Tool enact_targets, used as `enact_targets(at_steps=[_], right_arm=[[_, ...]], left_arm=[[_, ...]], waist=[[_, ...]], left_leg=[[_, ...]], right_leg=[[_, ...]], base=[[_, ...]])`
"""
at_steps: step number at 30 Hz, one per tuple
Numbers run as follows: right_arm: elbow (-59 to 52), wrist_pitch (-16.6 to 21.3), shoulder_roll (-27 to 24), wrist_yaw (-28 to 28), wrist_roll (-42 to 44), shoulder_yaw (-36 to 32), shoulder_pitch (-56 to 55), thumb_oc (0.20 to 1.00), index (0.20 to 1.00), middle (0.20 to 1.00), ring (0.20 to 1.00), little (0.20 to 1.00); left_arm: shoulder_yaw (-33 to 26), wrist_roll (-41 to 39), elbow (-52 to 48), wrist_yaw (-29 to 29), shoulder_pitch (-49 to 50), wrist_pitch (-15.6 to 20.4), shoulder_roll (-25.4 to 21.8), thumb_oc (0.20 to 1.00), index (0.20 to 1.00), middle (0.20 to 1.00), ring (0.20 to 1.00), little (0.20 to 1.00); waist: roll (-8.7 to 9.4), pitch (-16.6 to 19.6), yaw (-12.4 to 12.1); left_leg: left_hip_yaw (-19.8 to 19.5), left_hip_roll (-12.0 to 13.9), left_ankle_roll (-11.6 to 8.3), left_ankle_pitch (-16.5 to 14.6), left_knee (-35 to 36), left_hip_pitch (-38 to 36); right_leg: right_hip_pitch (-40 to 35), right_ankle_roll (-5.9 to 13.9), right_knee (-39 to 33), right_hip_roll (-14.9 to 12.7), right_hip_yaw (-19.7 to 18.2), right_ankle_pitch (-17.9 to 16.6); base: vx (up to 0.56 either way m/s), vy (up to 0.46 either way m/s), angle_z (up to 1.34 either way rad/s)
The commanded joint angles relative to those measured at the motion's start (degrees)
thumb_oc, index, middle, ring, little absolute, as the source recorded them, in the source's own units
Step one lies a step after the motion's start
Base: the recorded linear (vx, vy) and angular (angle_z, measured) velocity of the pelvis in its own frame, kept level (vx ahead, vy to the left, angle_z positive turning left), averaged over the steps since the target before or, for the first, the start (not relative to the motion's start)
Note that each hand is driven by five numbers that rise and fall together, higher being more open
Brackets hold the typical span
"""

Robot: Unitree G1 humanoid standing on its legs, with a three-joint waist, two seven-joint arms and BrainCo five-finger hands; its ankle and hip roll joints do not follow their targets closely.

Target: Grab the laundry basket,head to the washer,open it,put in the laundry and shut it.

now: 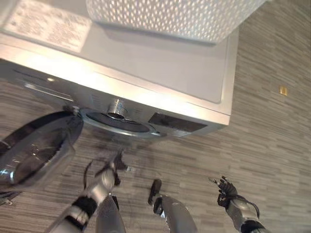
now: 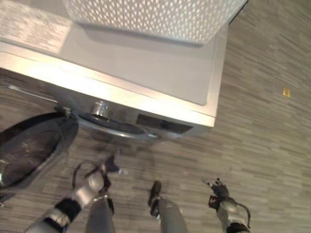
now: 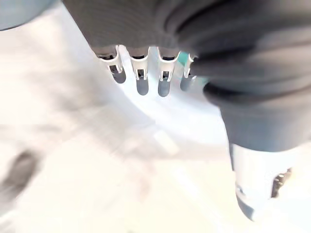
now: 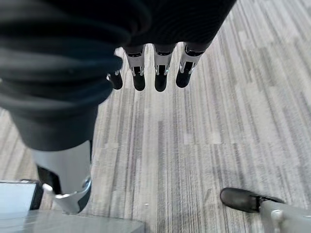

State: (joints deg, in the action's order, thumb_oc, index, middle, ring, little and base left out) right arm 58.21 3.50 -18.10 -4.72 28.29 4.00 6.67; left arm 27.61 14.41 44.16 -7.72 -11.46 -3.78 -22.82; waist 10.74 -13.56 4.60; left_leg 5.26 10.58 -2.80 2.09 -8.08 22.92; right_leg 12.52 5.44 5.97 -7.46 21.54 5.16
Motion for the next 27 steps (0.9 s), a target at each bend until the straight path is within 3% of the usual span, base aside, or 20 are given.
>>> enact_targets(at_steps=[1,3,5,10,11,12,13,14,17,18,20,23,27], right_arm=[[5.7,0.2,-4.2,-0.8,-2.0,-1.2,-1.6,1.000,1.000,1.000,1.000,1.000],[8.0,0.7,-4.4,-1.4,-1.7,0.0,0.5,1.000,1.000,1.000,1.000,1.000],[9.5,0.7,-5.2,-1.6,-1.5,0.5,2.6,1.000,1.000,1.000,1.000,1.000],[11.9,0.0,-5.1,-1.2,-0.8,0.3,3.6,1.000,1.000,1.000,1.000,1.000],[13.0,-0.6,-5.0,-1.0,-0.5,-0.8,3.0,1.000,1.000,1.000,1.000,1.000],[13.0,-0.6,-5.0,-1.0,-0.5,-0.8,2.9,1.000,1.000,1.000,1.000,1.000],[15.1,-1.8,-5.0,-0.5,-0.3,-3.6,1.5,1.000,1.000,1.000,1.000,1.000],[15.1,-1.8,-5.1,-0.5,-0.3,-3.6,1.5,1.000,1.000,1.000,1.000,1.000],[16.2,-2.4,-4.7,-0.5,0.4,-5.6,0.5,1.000,1.000,1.000,1.000,1.000],[17.5,-3.5,-4.4,0.0,0.2,-6.8,0.1,1.000,1.000,1.000,1.000,1.000],[18.4,-4.0,-3.4,0.3,0.1,-7.9,0.1,1.000,1.000,1.000,1.000,1.000],[19.1,-4.2,-2.2,0.8,0.1,-8.3,-0.1,1.000,1.000,1.000,1.000,1.000],[20.2,-4.4,0.1,1.7,0.1,-9.1,-1.3,1.000,1.000,1.000,1.000,1.000]], left_arm=[[1.4,-0.1,5.8,0.1,-1.8,3.5,3.6,1.000,1.000,1.000,1.000,1.000],[2.0,-2.2,6.3,-0.3,-2.7,4.2,5.2,1.000,1.000,1.000,1.000,1.000],[3.1,-3.8,4.0,0.3,-3.1,4.8,6.1,1.000,1.000,1.000,1.000,1.000],[3.6,-5.1,-1.6,0.3,-3.8,4.9,6.6,1.000,1.000,1.000,1.000,1.000],[2.6,-6.0,-4.9,0.9,-3.3,5.1,6.3,1.000,1.000,1.000,1.000,1.000],[2.6,-6.0,-5.2,1.0,-3.1,4.9,6.1,1.000,1.000,1.000,1.000,1.000],[1.5,-5.8,-10.1,2.3,-1.1,5.1,5.6,1.000,1.000,1.000,1.000,1.000],[1.4,-5.8,-10.4,2.4,-0.9,5.0,5.6,1.000,1.000,1.000,1.000,1.000],[1.0,-5.1,-12.5,3.0,-0.1,5.0,5.0,1.000,1.000,1.000,1.000,1.000],[0.2,-5.0,-14.0,3.7,1.1,4.9,4.3,1.000,1.000,1.000,1.000,1.000],[-2.1,-4.6,-18.8,3.1,2.7,5.2,2.7,1.000,1.000,1.000,1.000,1.000],[-4.2,-4.4,-22.7,2.7,3.8,5.7,1.3,1.000,1.000,1.000,1.000,1.000],[-11.4,-5.8,-33.9,1.5,6.6,7.8,-2.2,1.000,1.000,1.000,1.000,1.000]], waist=[[-1.12,2.7,-0.4],[-1.83,2.2,-1.4],[-2.34,2.5,-1.8],[-4.03,3.6,-1.5],[-5.56,4.6,-1.0],[-5.59,4.5,-1.1],[-8.70,6.2,-0.1],[-8.73,6.2,-0.2],[-9.72,6.6,-0.3],[-10.65,7.4,-0.6],[-11.36,7.8,-1.8],[-11.36,8.2,-2.4],[-10.84,9.5,-3.8]], left_leg=[[-0.8,2.1,-2.61,4.9,4.4,-2.2],[-3.9,2.6,-2.90,6.6,4.2,-3.0],[-6.3,3.2,-2.41,4.3,2.7,-4.5],[-5.3,7.0,-2.48,2.0,-0.5,-10.6],[-4.3,8.5,-3.12,2.2,-0.1,-14.5],[-4.2,8.5,-3.16,2.2,0.1,-14.8],[-1.5,8.8,-4.72,1.9,4.0,-19.1],[-1.3,8.8,-4.73,2.0,4.3,-19.5],[1.0,7.6,-4.94,2.2,5.7,-20.4],[2.2,5.3,-4.58,-1.2,7.9,-22.8],[1.6,1.9,-3.11,-4.8,9.4,-24.9],[1.5,0.1,-2.24,-5.8,10.5,-26.2],[1.3,-1.5,-1.82,-6.6,11.2,-26.9]], right_leg=[[1.0,-2.53,-3.5,5.5,0.1,0.4],[-0.6,-2.84,-4.8,5.5,-0.2,0.2],[-1.6,-2.75,-5.6,4.2,-0.5,-0.2],[-3.6,-2.12,-5.7,2.7,-1.0,-0.8],[-4.5,-1.51,-5.5,2.2,-1.0,-1.0],[-4.7,-1.51,-5.5,2.2,-1.0,-1.0],[-6.0,-0.41,-4.8,1.2,-0.3,-1.1],[-6.1,-0.37,-4.8,1.2,-0.4,-1.1],[-7.0,-0.03,-4.5,-0.7,1.0,-2.5],[-8.6,1.52,-4.2,-3.1,1.7,-3.5],[-9.2,3.14,-3.4,-6.1,1.6,-5.4],[-10.1,4.20,-3.0,-8.0,1.7,-6.2],[-11.7,5.41,-3.9,-9.9,3.4,-7.3]], base=[[0.00,-0.040,0.15],[-0.06,0.020,0.21],[-0.08,0.100,0.05],[0.00,0.167,-0.06],[0.03,0.169,-0.02],[0.10,0.460,-0.25],[0.08,0.289,-0.32],[0.02,0.415,-0.17],[0.01,0.216,0.36],[-0.01,0.396,0.33],[0.02,0.384,0.12],[0.02,0.194,0.05],[0.03,0.081,0.05]])
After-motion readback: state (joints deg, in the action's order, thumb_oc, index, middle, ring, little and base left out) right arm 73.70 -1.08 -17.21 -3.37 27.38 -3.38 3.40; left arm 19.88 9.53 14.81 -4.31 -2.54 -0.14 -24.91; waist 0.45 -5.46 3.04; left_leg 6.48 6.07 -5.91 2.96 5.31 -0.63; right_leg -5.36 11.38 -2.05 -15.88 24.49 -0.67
